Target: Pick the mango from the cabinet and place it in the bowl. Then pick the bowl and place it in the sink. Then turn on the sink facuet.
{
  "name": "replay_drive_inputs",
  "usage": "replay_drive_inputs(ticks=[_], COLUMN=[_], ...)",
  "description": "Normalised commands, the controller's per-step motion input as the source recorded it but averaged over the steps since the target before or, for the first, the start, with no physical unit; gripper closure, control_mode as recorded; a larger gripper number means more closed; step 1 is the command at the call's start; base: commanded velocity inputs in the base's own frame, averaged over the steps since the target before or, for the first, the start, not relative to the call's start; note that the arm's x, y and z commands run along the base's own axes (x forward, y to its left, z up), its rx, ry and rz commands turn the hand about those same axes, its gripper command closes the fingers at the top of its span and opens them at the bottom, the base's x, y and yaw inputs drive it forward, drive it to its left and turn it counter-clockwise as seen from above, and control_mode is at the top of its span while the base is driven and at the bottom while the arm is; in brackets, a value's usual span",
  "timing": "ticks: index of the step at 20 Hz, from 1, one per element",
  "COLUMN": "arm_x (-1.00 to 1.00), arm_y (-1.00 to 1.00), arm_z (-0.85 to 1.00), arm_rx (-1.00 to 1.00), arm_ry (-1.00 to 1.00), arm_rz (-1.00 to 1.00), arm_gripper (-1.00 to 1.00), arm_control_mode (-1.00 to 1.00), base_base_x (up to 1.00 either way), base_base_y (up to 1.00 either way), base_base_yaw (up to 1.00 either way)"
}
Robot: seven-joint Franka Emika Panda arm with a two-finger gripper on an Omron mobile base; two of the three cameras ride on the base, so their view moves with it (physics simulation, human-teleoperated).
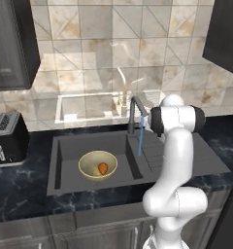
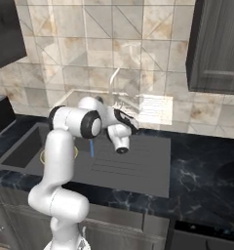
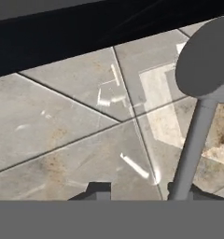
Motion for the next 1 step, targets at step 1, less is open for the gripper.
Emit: replay_drive_inputs(ticks=[1], arm_x=[0.0], arm_y=[-0.03], arm_z=[0.0], arm_rx=[0.0], arm_ry=[0.0], arm_rz=[0.0], arm_gripper=[1.0], arm_control_mode=[-1.0], base_base_x=[0.0], base_base_y=[0.0], base_base_yaw=[0.0])
